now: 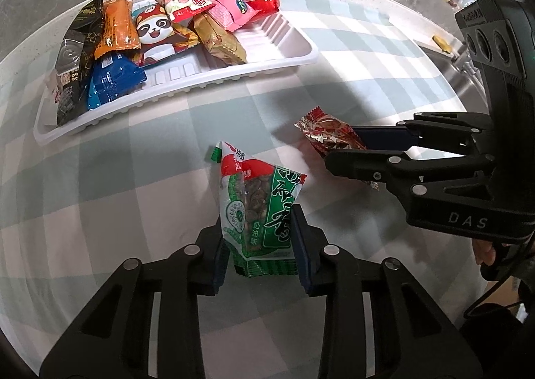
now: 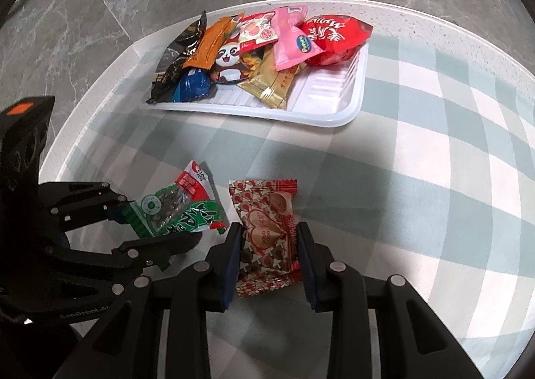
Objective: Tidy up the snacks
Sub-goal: 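Carry green packet to tray with left tool while right tool carries heart packet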
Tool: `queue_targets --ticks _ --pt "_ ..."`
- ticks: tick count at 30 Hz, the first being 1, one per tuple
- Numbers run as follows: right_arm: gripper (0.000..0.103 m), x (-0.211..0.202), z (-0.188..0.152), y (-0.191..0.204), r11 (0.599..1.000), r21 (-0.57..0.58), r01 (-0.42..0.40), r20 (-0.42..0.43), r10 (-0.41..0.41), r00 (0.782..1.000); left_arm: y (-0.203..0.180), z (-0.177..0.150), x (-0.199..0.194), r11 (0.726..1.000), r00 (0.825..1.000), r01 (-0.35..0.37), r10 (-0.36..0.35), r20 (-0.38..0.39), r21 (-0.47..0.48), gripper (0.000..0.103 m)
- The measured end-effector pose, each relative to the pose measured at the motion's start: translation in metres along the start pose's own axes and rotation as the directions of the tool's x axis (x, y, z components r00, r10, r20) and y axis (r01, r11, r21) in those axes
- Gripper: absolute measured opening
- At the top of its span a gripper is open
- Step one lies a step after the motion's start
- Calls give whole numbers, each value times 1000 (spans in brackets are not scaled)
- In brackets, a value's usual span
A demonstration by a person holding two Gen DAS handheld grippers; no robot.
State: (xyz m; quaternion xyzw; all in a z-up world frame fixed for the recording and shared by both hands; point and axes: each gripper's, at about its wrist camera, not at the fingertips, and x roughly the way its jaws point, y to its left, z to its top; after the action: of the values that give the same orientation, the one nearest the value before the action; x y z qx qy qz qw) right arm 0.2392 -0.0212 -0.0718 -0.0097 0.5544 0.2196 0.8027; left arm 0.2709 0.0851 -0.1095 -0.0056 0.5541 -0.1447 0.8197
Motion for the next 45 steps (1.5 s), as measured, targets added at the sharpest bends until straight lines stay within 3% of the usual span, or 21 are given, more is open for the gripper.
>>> queue_targets --ticks 22,45 --pt "34 -27 33 -11 992 92 -85 86 77 993 34 28 -58 998 993 20 -14 116 -56 30" --pt "34 -26 97 -1 998 46 -53 158 45 986 72 80 -66 995 982 -9 28 184 -100 30"
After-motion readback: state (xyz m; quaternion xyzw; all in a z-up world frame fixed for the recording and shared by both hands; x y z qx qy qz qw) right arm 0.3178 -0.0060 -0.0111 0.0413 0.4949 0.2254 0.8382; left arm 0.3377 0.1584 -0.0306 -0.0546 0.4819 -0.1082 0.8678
